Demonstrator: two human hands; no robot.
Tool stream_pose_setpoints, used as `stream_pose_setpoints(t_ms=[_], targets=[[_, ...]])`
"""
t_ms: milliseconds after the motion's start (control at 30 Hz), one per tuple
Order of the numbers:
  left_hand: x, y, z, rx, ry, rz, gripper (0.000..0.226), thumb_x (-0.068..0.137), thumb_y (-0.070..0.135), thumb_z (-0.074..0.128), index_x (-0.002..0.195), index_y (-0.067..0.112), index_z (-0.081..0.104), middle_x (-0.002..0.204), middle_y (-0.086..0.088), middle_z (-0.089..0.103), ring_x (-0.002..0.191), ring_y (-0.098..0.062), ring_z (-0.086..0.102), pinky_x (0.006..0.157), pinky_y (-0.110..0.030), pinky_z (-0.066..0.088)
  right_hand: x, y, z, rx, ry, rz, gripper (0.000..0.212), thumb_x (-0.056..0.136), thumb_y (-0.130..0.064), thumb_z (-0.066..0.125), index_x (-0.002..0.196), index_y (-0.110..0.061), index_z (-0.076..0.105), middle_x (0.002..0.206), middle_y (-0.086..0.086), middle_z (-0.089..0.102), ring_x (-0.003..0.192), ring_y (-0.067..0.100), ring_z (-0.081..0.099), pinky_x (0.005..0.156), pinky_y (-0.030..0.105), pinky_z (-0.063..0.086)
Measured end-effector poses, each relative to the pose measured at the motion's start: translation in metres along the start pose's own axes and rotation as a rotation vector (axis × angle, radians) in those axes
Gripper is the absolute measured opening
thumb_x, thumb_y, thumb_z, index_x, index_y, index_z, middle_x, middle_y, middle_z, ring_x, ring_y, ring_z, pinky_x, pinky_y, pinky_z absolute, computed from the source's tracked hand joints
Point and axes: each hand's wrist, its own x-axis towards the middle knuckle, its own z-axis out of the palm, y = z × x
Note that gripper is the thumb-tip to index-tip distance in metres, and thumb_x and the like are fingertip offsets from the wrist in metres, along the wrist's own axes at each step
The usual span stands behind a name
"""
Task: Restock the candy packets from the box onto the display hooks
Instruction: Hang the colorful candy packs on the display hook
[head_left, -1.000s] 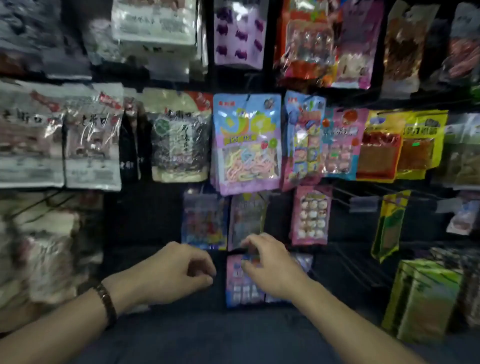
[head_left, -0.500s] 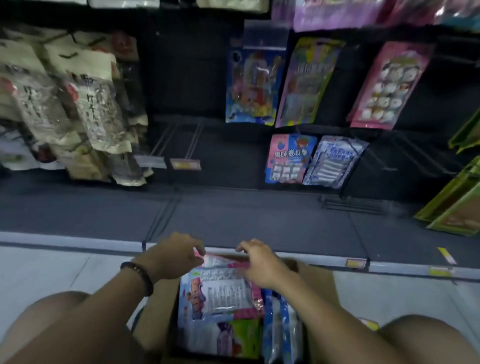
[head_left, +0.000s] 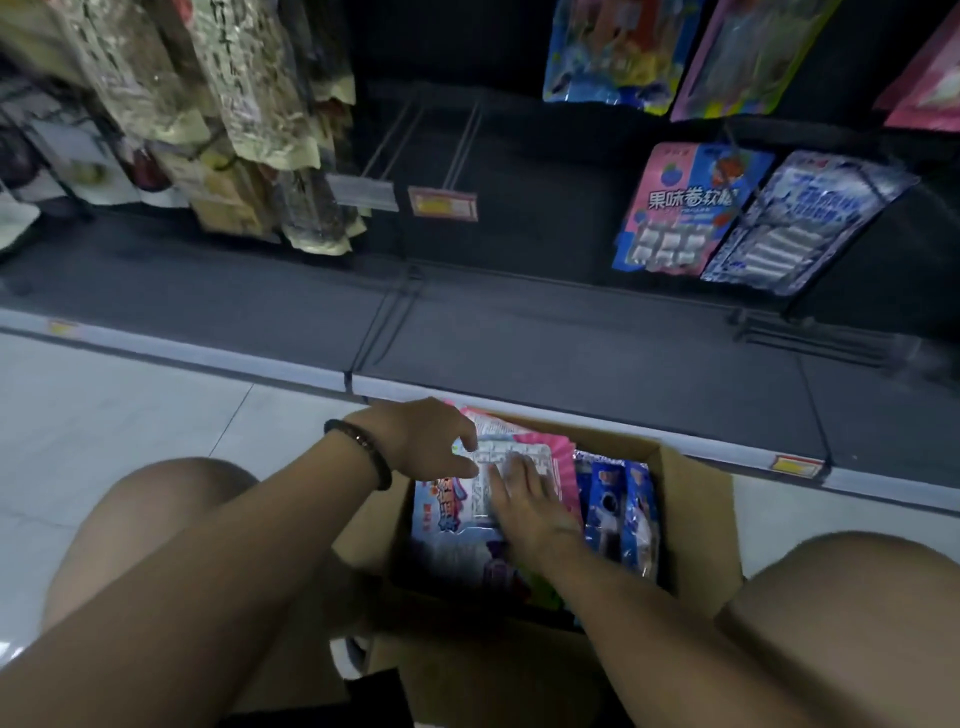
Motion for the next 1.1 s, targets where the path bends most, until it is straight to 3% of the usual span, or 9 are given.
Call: stream_pose_setpoints(t_ms=[100, 233, 433, 667, 833, 900, 967, 1033, 1100], targets=[[-0.001, -0.003, 0.001, 0.011, 0.002, -0.037, 0.057, 0.102, 0.053, 0.056, 0.148, 0.02, 0.054, 0.154, -0.004, 0.054, 0.136, -0.023, 0.053, 0.106, -0.03, 0.04, 0.008, -0.011, 0.0, -0.018, -0.003, -0.021, 0.109, 0.097, -0.02, 0.071, 0.167, -0.011, -0.013, 0.17, 0.033, -0.012, 0.159, 0.05, -0.009, 0.13, 0.06, 0.013], [-0.002, -0.008, 0.001, 0.039, 0.005, -0.093, 0.06, 0.102, 0.055, 0.055, 0.15, 0.018, 0.052, 0.153, -0.006, 0.054, 0.133, -0.026, 0.055, 0.106, -0.034, 0.043, 0.015, -0.014, 0.001, -0.043, -0.014, -0.04, 0.09, 0.102, -0.015, 0.061, 0.167, -0.008, -0.001, 0.167, 0.041, -0.003, 0.157, 0.056, 0.001, 0.126, 0.064, 0.023], [-0.001, -0.011, 0.001, 0.055, -0.025, -0.109, 0.063, 0.103, 0.057, 0.053, 0.151, 0.018, 0.051, 0.154, -0.005, 0.053, 0.133, -0.024, 0.055, 0.106, -0.034, 0.043, 0.007, -0.007, -0.006, -0.036, -0.023, -0.112, 0.097, 0.092, 0.007, 0.065, 0.165, -0.006, 0.002, 0.167, 0.039, 0.001, 0.157, 0.058, 0.001, 0.124, 0.065, 0.027], [-0.004, -0.018, -0.008, 0.061, 0.029, -0.116, 0.056, 0.102, 0.058, 0.053, 0.143, 0.021, 0.057, 0.147, -0.004, 0.059, 0.126, -0.024, 0.057, 0.097, -0.032, 0.044, -0.011, 0.02, -0.039, 0.093, 0.312, -0.03, 0.051, 0.102, -0.011, 0.052, 0.152, -0.008, 0.04, 0.146, 0.021, 0.057, 0.135, 0.041, 0.055, 0.106, 0.056, 0.05], [-0.008, -0.014, -0.008, -0.024, 0.098, -0.183, 0.056, 0.106, 0.046, 0.053, 0.149, 0.012, 0.046, 0.151, -0.009, 0.056, 0.134, -0.027, 0.055, 0.107, -0.038, 0.045, -0.028, 0.041, -0.087, 0.464, 0.376, 0.158, 0.05, 0.096, 0.003, 0.059, 0.142, -0.012, 0.043, 0.136, 0.013, 0.061, 0.124, 0.035, 0.063, 0.099, 0.046, 0.053], [-0.008, -0.014, -0.008, -0.039, 0.134, -0.196, 0.049, 0.106, 0.045, 0.05, 0.14, 0.009, 0.053, 0.145, -0.012, 0.059, 0.129, -0.029, 0.058, 0.104, -0.039, 0.047, -0.034, 0.045, -0.102, 0.593, 0.427, 0.211, 0.031, 0.1, -0.005, 0.057, 0.13, -0.01, 0.048, 0.127, 0.015, 0.066, 0.114, 0.035, 0.067, 0.092, 0.045, 0.057], [-0.008, -0.013, -0.008, -0.075, 0.166, -0.213, 0.046, 0.106, 0.047, 0.05, 0.13, 0.008, 0.056, 0.138, -0.013, 0.062, 0.121, -0.029, 0.06, 0.099, -0.038, 0.049, -0.042, 0.051, -0.114, 0.802, 0.535, 0.231, 0.01, 0.108, -0.015, 0.048, 0.117, -0.013, 0.052, 0.109, 0.009, 0.071, 0.091, 0.021, 0.071, 0.075, 0.04, 0.059], [-0.008, -0.011, -0.011, -0.123, 0.211, -0.225, 0.045, 0.106, 0.047, 0.05, 0.127, 0.008, 0.056, 0.137, -0.015, 0.061, 0.119, -0.028, 0.059, 0.094, -0.036, 0.048, -0.055, 0.054, -0.129, 1.061, 0.61, 0.221, 0.018, 0.113, -0.017, 0.04, 0.104, -0.019, 0.055, 0.087, -0.005, 0.068, 0.066, 0.001, 0.061, 0.055, 0.022, 0.048], [-0.011, -0.003, -0.016, -0.172, 0.272, -0.189, 0.048, 0.106, 0.045, 0.051, 0.134, 0.006, 0.053, 0.147, -0.017, 0.054, 0.134, -0.03, 0.052, 0.101, -0.035, 0.044, -0.071, 0.06, -0.143, 1.243, 0.656, 0.206, 0.026, 0.114, -0.016, 0.04, 0.096, -0.022, 0.058, 0.078, -0.008, 0.064, 0.059, -0.001, 0.055, 0.052, 0.016, 0.04]])
